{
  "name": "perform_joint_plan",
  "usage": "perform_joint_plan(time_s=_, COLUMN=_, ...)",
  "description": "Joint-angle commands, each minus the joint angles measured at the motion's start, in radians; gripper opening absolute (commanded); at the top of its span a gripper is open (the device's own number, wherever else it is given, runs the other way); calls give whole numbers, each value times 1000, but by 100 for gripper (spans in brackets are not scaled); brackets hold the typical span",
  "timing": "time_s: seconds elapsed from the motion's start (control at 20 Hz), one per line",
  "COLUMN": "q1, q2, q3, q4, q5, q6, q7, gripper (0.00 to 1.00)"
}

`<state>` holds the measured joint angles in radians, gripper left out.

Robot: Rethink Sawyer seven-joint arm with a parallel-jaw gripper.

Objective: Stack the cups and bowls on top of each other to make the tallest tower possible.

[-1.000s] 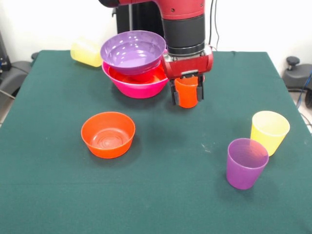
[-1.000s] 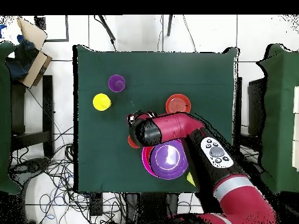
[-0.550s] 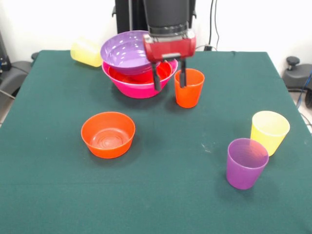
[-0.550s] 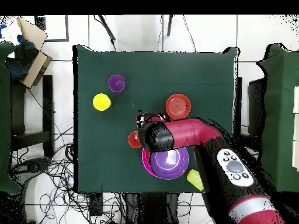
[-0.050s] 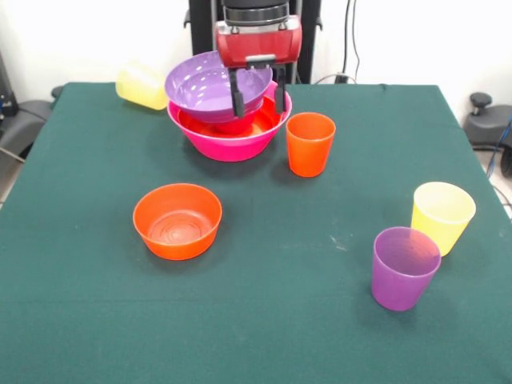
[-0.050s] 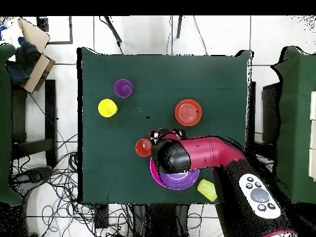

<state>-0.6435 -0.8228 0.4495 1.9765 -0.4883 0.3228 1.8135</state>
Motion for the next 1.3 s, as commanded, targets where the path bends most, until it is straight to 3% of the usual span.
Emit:
perform_joint_plan(time_s=0.05, q1=36, q2=7, q3=-12, q4=104, q5=0, q6=28, q7=76, gripper=100)
perform_joint_plan(time_s=0.4, q1=64, q2=7, q3=-26, q4=118, q5=10, q6=6, q7=106, gripper=100)
perform_joint_plan(time_s=0.75, q1=152, q2=84, q3=-107, q4=90, q5=-9, q6=-89, q7=178, gripper=100)
perform_joint_plan(time_s=1.3, q1=265, q2=147, q3=-203, q4=68, q5=31, q6=-190, q7=221, gripper=100)
